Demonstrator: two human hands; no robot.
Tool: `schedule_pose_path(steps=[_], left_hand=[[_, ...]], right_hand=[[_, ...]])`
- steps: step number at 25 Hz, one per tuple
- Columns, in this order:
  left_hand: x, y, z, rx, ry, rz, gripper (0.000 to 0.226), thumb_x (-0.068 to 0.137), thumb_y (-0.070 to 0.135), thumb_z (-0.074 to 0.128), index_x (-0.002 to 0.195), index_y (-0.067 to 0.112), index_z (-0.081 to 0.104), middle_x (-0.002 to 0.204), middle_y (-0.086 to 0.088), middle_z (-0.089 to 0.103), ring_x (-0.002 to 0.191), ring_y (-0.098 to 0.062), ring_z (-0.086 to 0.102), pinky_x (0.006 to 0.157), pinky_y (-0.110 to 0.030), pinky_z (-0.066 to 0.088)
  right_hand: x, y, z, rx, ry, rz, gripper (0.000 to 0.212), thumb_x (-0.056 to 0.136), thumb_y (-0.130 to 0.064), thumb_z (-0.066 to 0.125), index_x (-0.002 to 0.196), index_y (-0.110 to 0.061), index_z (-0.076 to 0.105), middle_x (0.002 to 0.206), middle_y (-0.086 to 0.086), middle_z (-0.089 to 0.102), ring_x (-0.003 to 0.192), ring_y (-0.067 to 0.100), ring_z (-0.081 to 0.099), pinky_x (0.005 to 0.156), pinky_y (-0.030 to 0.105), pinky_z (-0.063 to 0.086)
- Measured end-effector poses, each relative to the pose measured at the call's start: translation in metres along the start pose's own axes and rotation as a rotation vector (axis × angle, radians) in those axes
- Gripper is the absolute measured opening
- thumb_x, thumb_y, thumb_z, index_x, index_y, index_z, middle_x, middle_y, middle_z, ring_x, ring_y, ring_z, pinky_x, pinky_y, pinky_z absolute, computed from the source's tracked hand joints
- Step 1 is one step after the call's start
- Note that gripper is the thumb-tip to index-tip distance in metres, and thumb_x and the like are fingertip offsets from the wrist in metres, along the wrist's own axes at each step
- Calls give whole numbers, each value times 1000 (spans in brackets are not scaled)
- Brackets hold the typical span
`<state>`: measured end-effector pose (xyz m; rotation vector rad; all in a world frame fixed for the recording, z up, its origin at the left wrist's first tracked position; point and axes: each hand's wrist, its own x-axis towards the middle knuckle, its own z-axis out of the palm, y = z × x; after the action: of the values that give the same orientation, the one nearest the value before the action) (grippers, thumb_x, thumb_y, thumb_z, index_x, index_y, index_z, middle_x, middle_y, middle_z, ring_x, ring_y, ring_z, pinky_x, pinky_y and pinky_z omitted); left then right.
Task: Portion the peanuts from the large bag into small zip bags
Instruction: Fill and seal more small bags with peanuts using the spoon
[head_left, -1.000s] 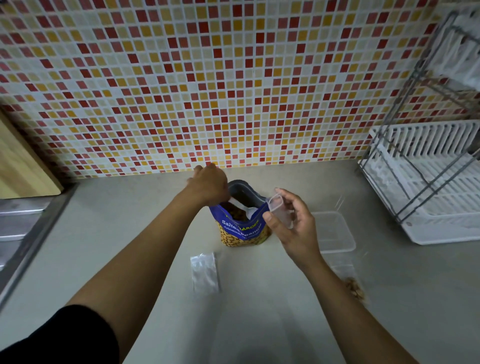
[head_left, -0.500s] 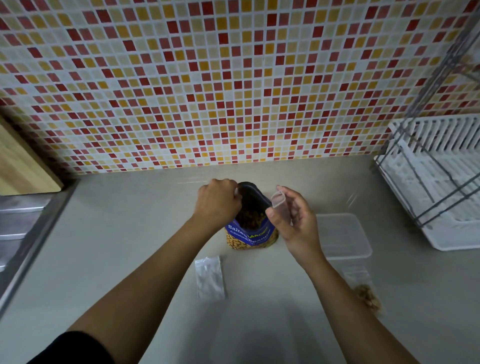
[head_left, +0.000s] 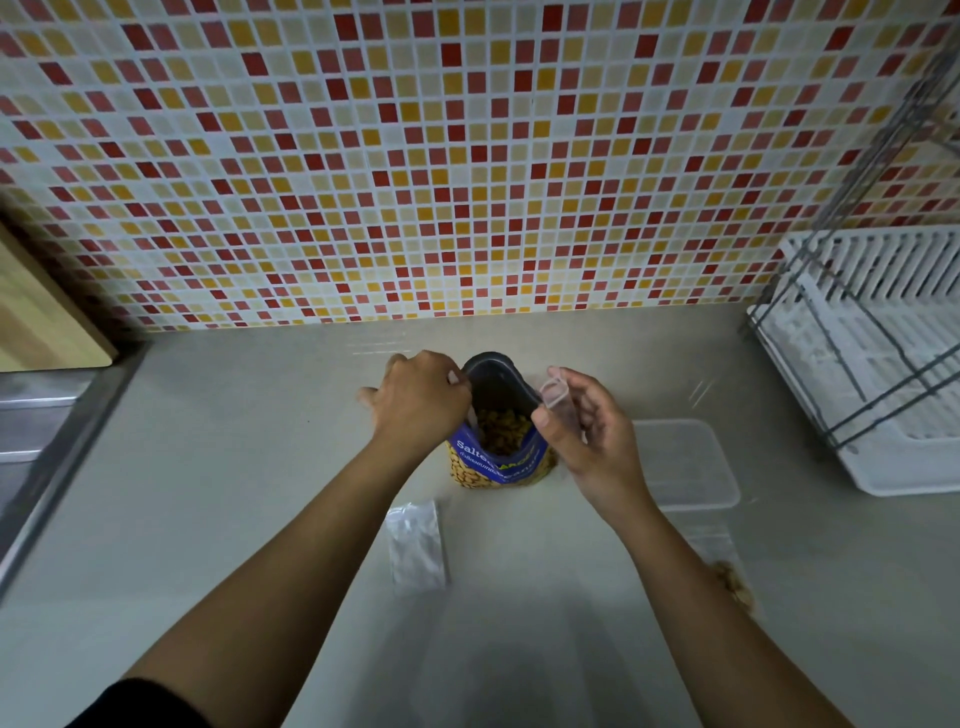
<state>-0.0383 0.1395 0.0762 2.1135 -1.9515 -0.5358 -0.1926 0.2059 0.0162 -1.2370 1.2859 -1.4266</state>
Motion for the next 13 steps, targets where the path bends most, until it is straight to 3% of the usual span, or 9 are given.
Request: schedule_pose_path(steps=[4, 8, 10, 13], left_hand=[[-7, 1, 7, -3, 8, -17, 21, 90, 23, 48, 93, 21, 68, 90, 1, 53, 111, -22, 46, 88, -47, 32], [-8, 3, 19, -1, -22, -34, 16, 89, 24, 49, 80, 27, 62, 92, 1, 58, 114, -20, 42, 85, -46, 30], [-1, 0, 20, -129, -61, -37, 18, 88, 24, 52, 74, 29, 62, 89, 2, 63, 106, -20, 51, 90, -47, 40], [2, -6, 15, -376, -81, -9, 14, 89, 20, 56, 84, 20, 69, 90, -1, 65, 82, -16, 56, 74, -32, 48]], right_hand=[[-1, 0, 1, -11, -8, 4, 49, 64, -50, 69, 108, -33, 57, 105, -19, 66, 104, 0, 61, 82, 13, 48], [-1, -2, 2, -31, -13, 8, 49, 63, -51, 69, 108, -35, 56, 109, -16, 65, 104, 0, 61, 82, 13, 49], [-2, -3, 3, -41, -2, 7, 47, 63, -51, 69, 106, -37, 57, 109, -16, 64, 104, 0, 61, 82, 13, 48], [-2, -1, 3, -53, 18, 3, 45, 64, -52, 69, 105, -38, 57, 108, -17, 65, 104, 1, 61, 82, 13, 49]])
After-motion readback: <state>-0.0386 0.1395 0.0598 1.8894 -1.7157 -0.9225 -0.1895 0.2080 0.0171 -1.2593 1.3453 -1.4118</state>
